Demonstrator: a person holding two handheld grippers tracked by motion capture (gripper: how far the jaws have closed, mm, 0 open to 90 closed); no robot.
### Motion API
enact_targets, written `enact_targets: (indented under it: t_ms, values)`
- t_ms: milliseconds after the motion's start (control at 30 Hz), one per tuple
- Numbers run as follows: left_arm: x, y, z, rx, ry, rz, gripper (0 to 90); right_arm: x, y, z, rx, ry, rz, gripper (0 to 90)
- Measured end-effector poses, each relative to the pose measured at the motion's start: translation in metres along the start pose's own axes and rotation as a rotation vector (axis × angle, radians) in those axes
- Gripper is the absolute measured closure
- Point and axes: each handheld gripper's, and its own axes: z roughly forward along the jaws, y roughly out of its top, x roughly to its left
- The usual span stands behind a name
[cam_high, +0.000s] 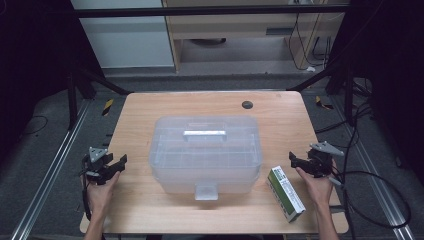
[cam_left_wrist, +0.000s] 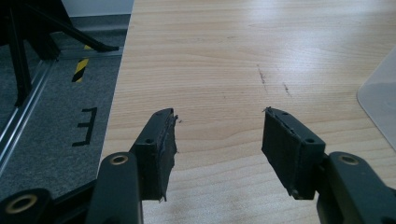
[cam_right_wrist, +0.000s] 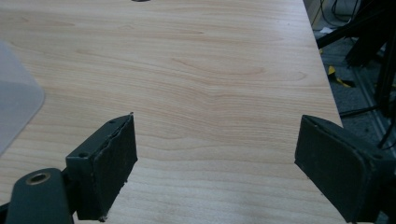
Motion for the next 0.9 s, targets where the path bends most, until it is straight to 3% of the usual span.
enact_targets:
  t_ms: [333,667,900]
  values:
    - [-0.008,0.009,-0.011,-0.015,-0.004,0.031,40.5,-0.002,-0.003,-0.006,-0.021,-0.008,-0.012,14.7]
    - [-0.019,0.026,-0.024,-0.028,-0.041,0.11,37.7,0.0,-0.005,-0.002,-0.024,-0.01,-0.065,14.7]
    - [-0.027,0.042,-0.04,-0.05,-0.068,0.173,36.9,0.001,-0.006,-0.002,-0.035,-0.005,-0.074,14.7]
